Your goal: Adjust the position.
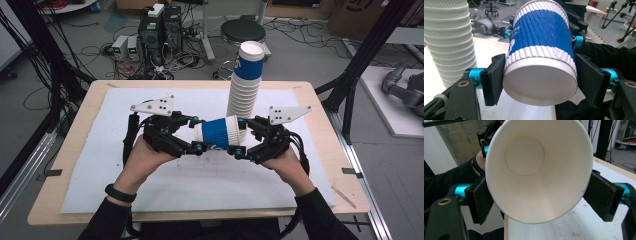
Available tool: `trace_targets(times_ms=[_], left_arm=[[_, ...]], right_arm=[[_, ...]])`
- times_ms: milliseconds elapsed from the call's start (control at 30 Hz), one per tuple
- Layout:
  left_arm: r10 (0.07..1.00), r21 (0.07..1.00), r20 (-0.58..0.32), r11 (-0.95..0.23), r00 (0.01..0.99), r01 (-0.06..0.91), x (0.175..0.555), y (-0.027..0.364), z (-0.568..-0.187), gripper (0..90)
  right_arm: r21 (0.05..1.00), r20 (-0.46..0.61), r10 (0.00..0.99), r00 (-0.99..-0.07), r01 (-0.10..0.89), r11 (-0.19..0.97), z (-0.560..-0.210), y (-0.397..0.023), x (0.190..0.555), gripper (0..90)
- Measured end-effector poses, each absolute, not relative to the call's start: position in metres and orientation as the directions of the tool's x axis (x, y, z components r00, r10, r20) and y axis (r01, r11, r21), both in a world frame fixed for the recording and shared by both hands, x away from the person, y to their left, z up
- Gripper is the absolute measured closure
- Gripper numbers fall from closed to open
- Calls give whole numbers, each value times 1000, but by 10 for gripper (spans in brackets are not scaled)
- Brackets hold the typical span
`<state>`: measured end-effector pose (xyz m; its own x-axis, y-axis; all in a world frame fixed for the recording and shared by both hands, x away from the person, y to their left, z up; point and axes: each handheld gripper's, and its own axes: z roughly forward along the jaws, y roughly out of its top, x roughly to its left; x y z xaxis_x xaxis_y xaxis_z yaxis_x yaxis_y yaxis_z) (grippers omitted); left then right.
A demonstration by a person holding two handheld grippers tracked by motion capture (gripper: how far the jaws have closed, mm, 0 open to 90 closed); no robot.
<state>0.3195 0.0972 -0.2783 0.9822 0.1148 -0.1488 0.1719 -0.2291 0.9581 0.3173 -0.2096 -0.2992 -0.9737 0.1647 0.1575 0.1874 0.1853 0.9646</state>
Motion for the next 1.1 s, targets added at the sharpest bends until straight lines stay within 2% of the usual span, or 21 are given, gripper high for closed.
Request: trace_targets(times_ms=[333,800,1100], left_arm=[[110,942,-151,-286,982,177,321,96,-281,270],[110,942,-136,-295,984,163,318,104,-273,217],[114,898,-127,-408,985,163,318,91,-278,212]], right_arm=[[967,121,159,-980,152,203,-298,-210,316,191],[964,117,165,-979,152,220,-298,-213,318,191],[951,119,151,-981,157,265,-302,-206,317,192]])
